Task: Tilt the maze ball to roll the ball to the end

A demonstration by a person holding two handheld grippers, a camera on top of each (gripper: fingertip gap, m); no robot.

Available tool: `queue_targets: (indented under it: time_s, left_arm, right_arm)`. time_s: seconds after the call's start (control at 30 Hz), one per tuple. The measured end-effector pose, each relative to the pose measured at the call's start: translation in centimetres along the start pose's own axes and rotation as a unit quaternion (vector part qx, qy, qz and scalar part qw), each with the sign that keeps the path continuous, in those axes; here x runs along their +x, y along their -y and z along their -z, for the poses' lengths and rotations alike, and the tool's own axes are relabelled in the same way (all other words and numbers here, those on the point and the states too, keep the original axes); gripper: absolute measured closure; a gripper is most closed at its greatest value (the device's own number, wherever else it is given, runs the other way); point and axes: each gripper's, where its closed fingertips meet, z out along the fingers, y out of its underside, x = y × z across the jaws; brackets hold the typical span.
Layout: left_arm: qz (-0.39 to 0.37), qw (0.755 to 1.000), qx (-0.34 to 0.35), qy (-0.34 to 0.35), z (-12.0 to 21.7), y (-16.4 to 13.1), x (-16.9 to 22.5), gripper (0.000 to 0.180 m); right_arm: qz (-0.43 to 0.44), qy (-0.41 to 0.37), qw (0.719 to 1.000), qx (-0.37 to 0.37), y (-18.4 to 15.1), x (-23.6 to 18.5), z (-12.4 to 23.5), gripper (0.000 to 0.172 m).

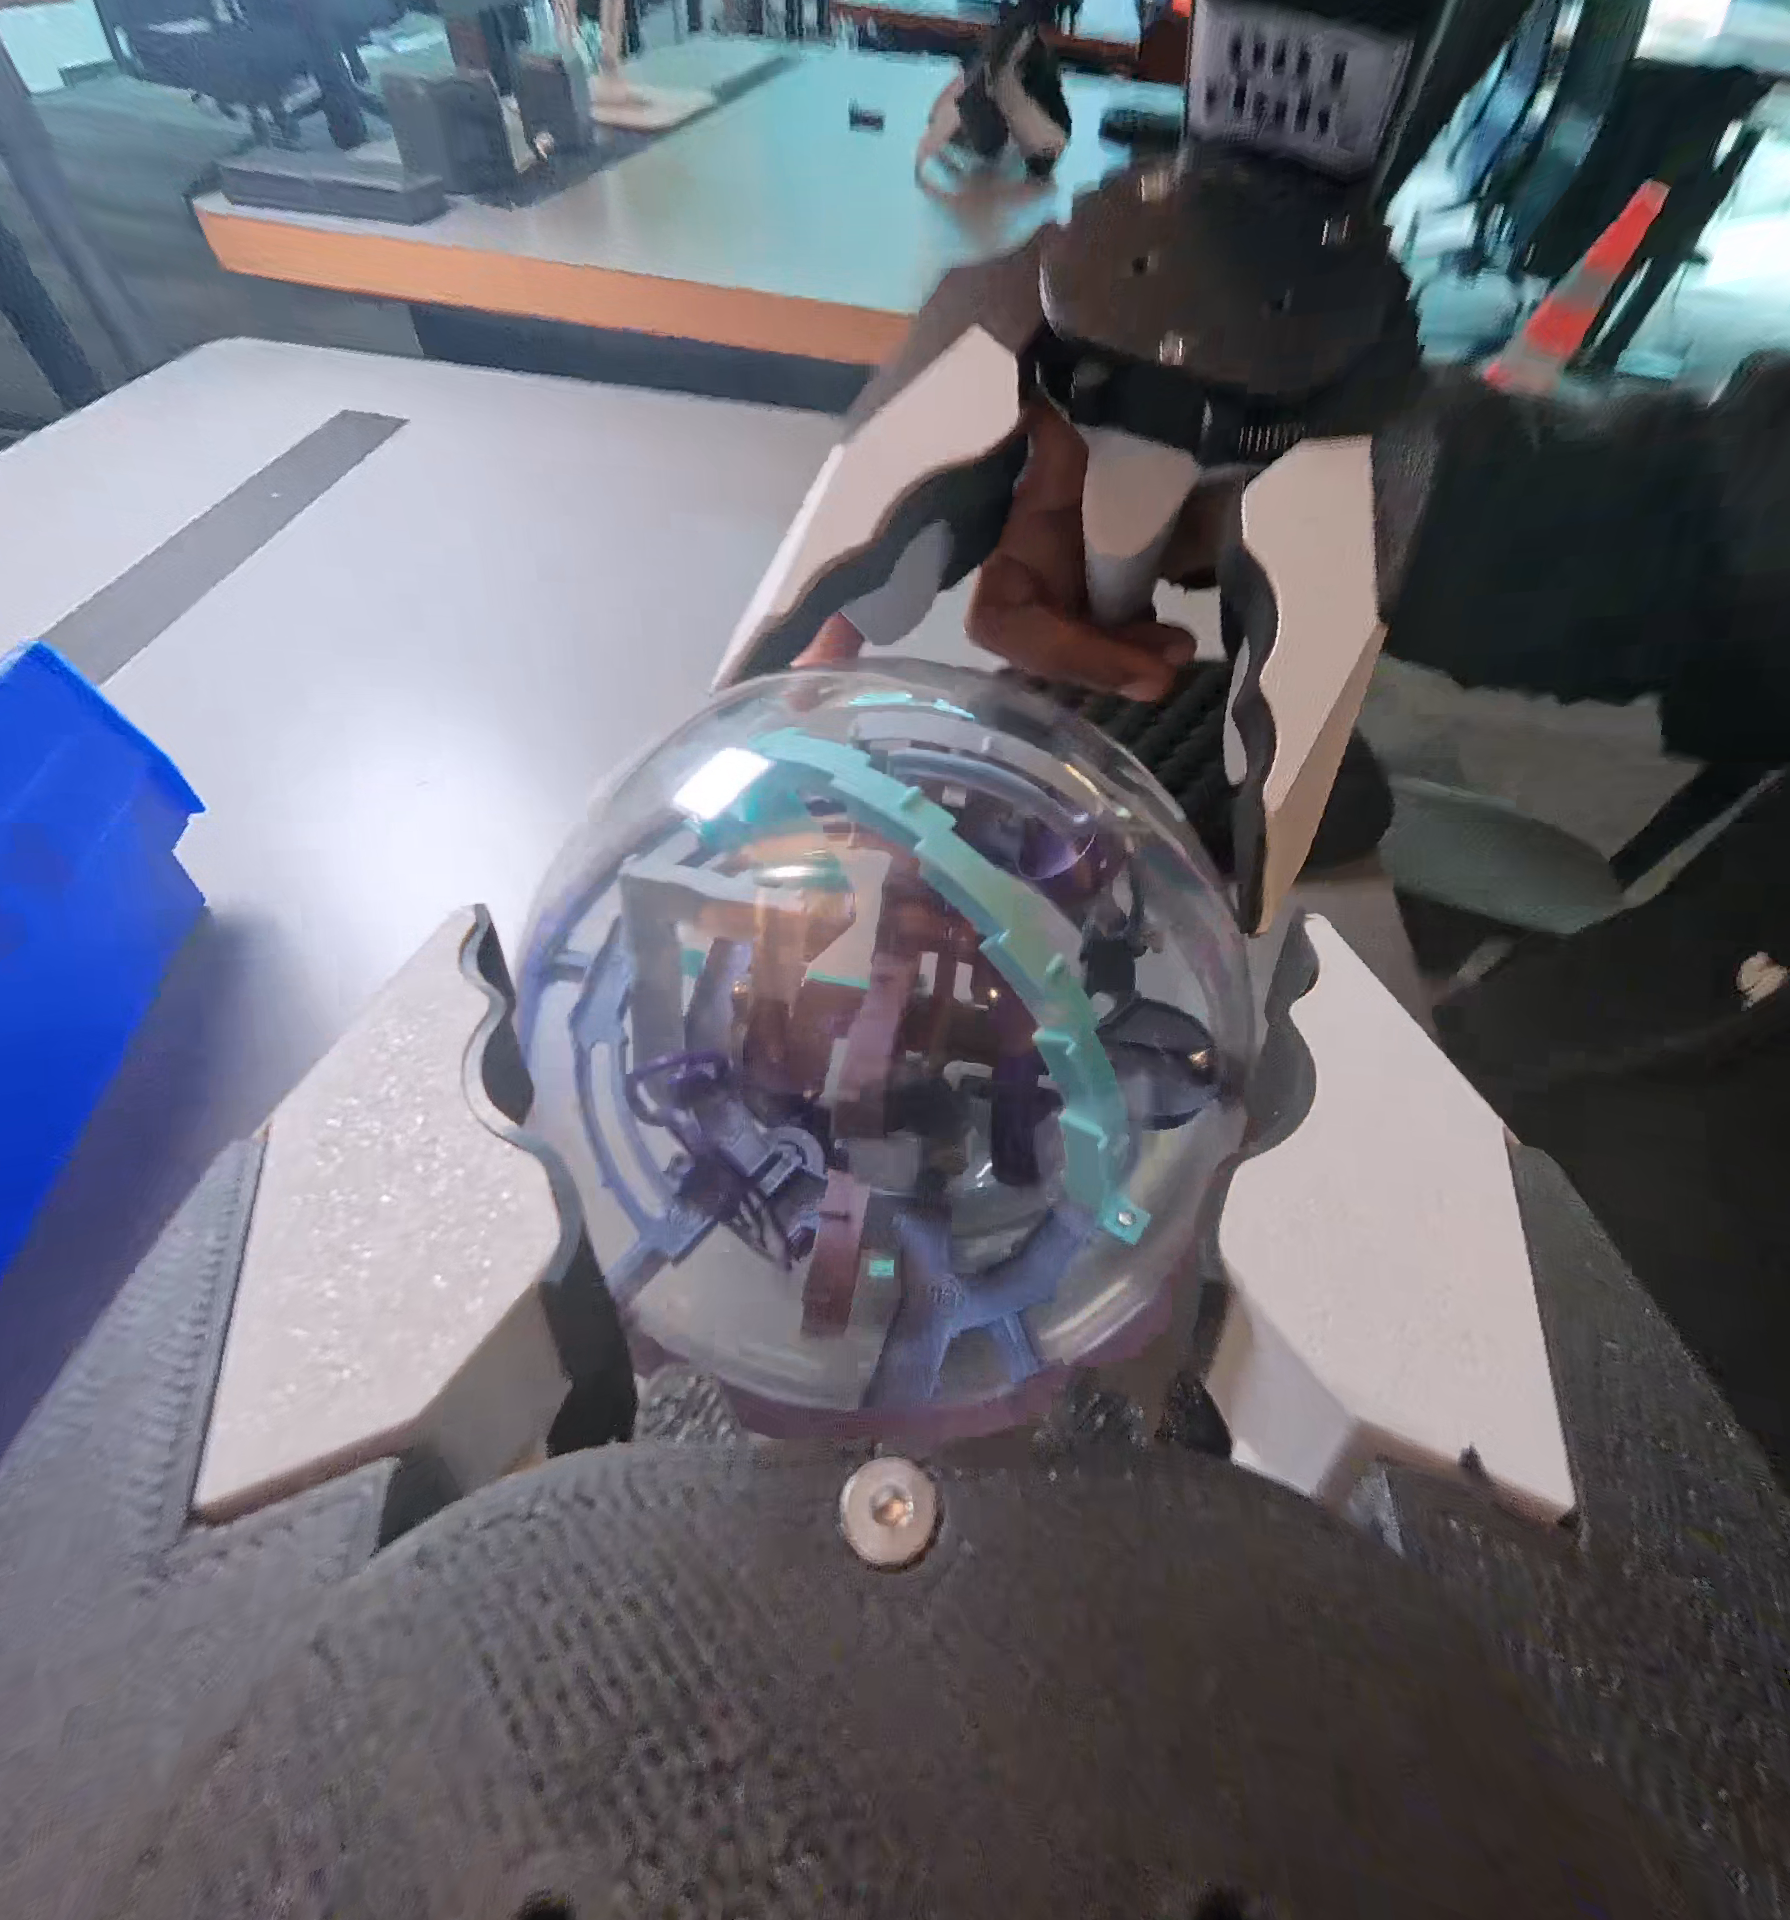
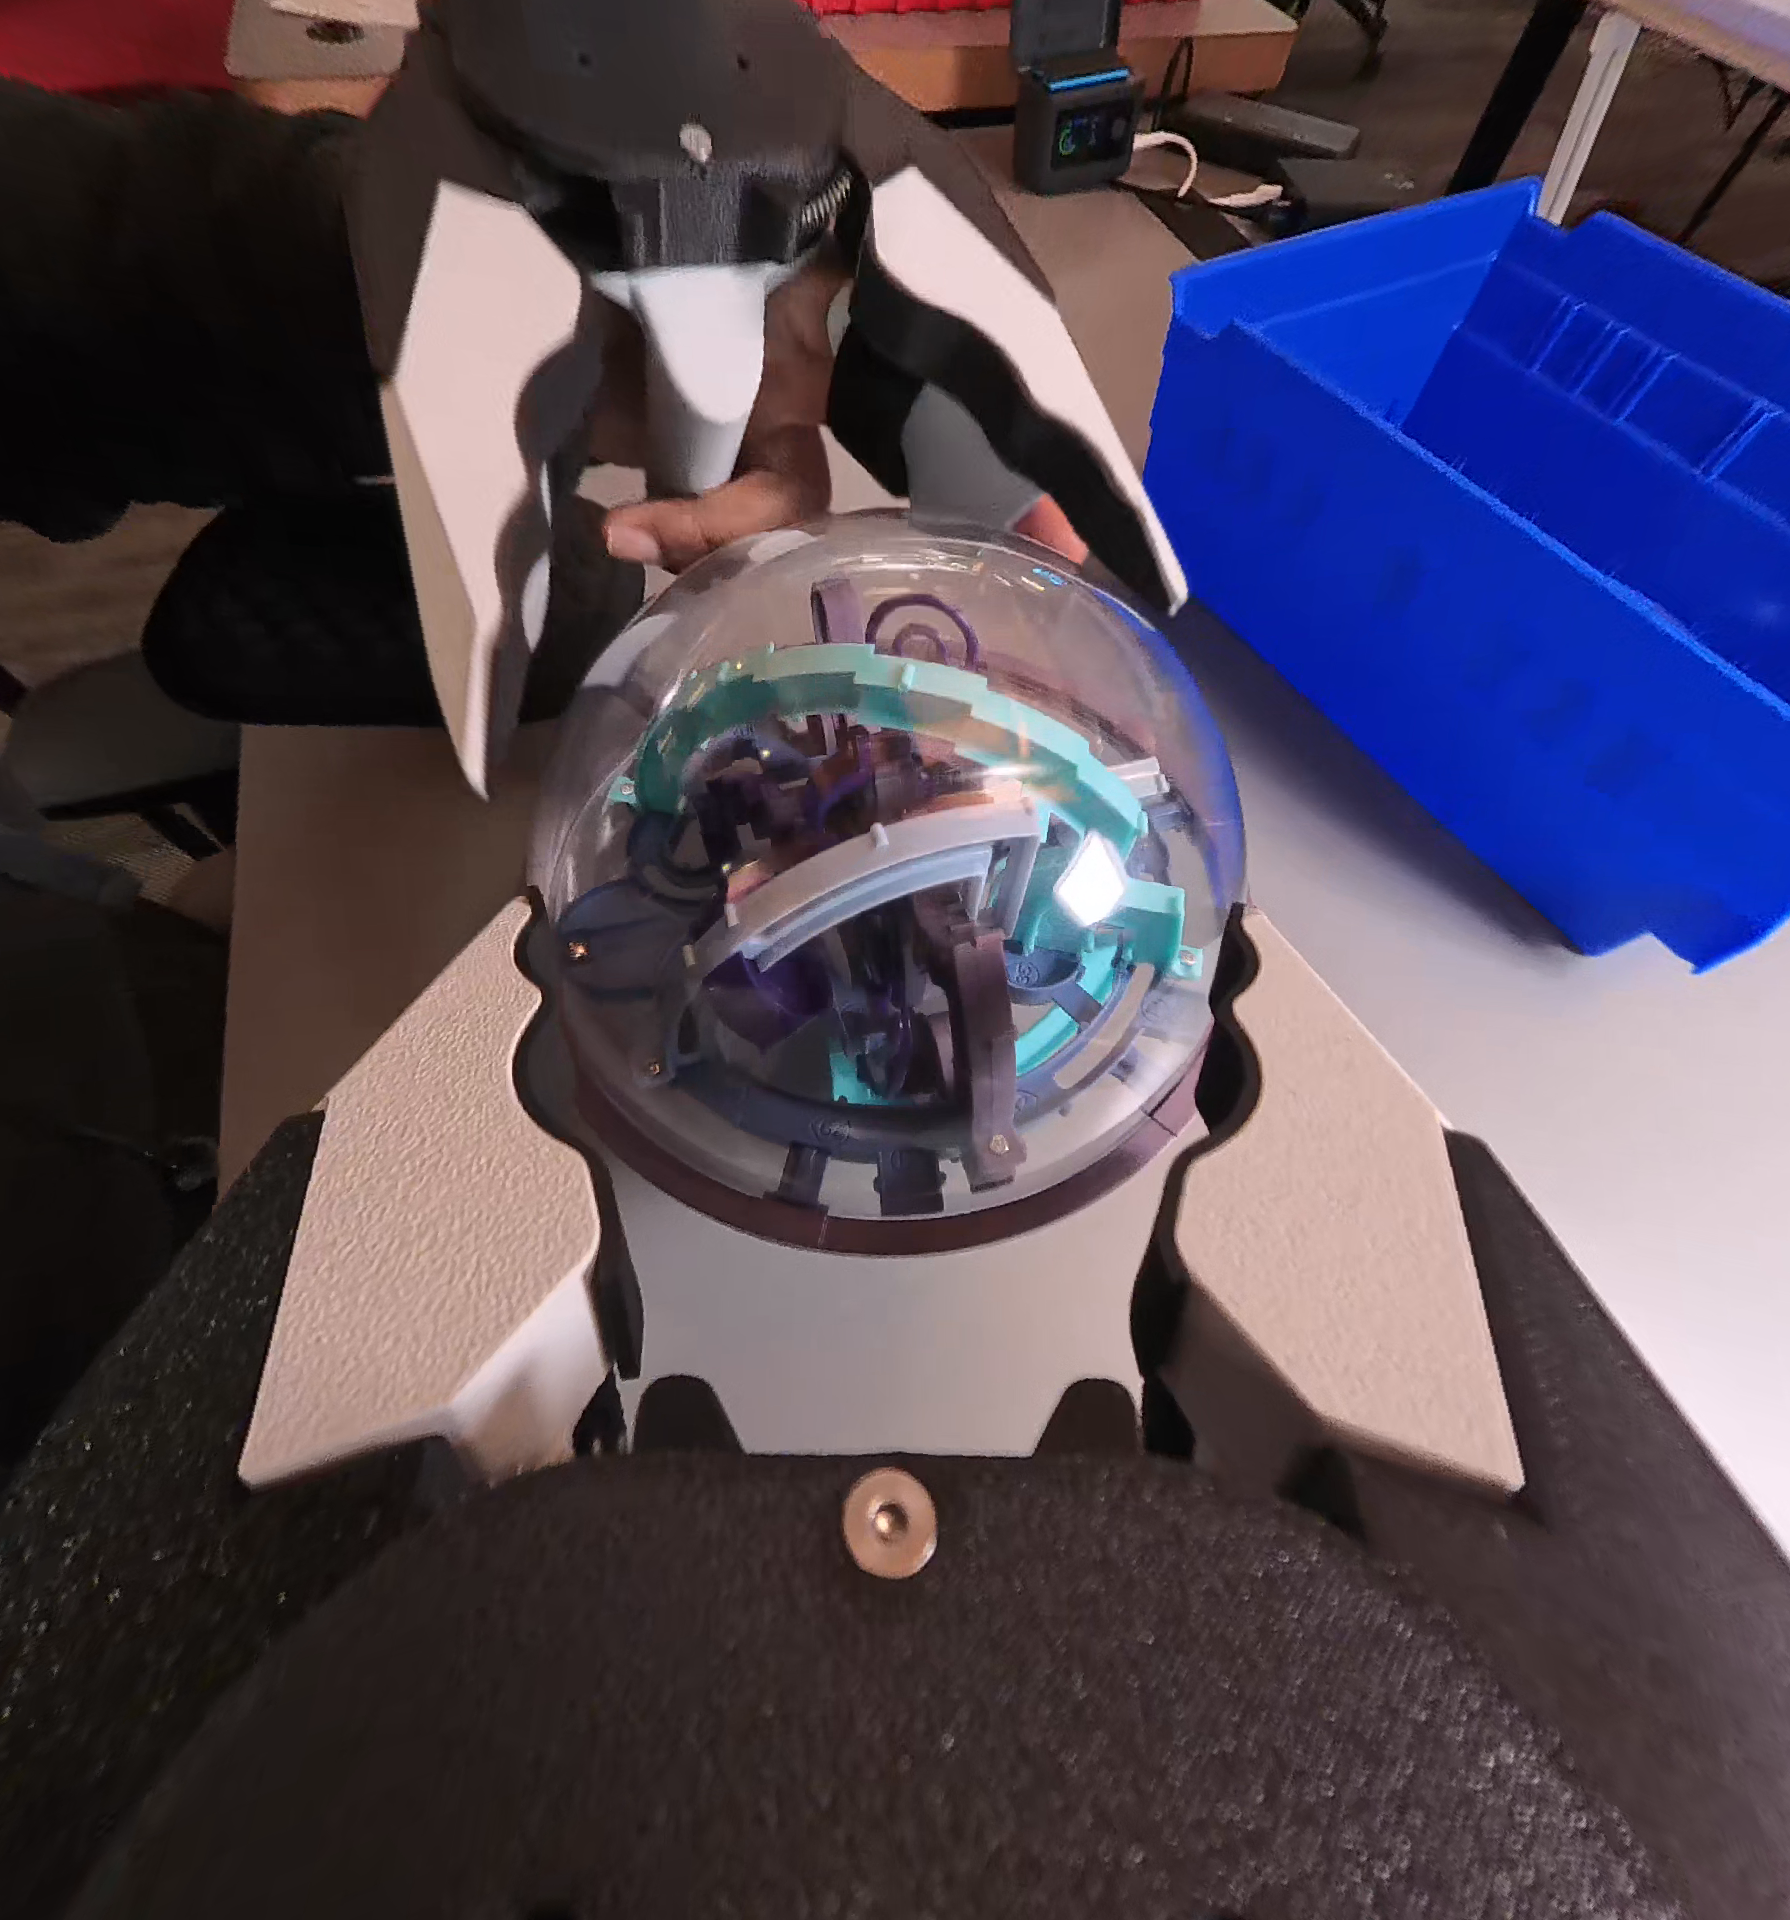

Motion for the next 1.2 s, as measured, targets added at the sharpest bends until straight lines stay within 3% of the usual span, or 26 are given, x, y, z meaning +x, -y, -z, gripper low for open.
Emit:
queue_targets:
  time_s: [0.33, 0.53, 0.63, 0.77, 0.93, 1.1, 1.2]
  left_arm:
    - [-0.032, 0.999, -0.009, 0.024, -1.4, -0.4, 0.0, 0.036]
    - [-0.023, 0.999, -0.003, 0.021, -1.4, -0.4, 0.2, 0.037]
    - [-0.002, 1.0, 0.003, 0.02, -1.4, -0.3, 0.0, 0.037]
    - [0.012, 1.0, 0.007, 0.025, -1.6, -0.2, -0.3, 0.037]
    - [0.024, 0.999, 0.01, 0.042, -1.7, -0.1, -0.6, 0.037]
    - [0.04, 0.997, 0.013, 0.06, -1.7, 0.0, -1.2, 0.037]
    - [0.035, 0.997, 0.013, 0.064, -1.5, -0.1, -1.2, 0.038]
  right_arm:
    - [-0.02, 0.0, 0.999, 0.026, 0.5, 0.2, 0.9, 0.06]
    - [0.102, -0.028, 0.994, -0.003, -1.3, -1.3, 0.9, 0.044]
    - [0.165, -0.078, 0.983, -0.002, -1.8, -1.5, 1.2, 0.047]
    - [0.235, -0.144, 0.961, 0.03, -1.8, -2.1, 2.7, 0.076]
    - [0.339, -0.208, 0.916, 0.053, -2.4, -4.2, 3.4, 0.137]
    - [0.396, -0.254, 0.881, 0.047, -3.2, -4.5, 2.8, 0.159]
    - [0.403, -0.26, 0.876, 0.05, -3.5, -4.3, 2.7, 0.165]
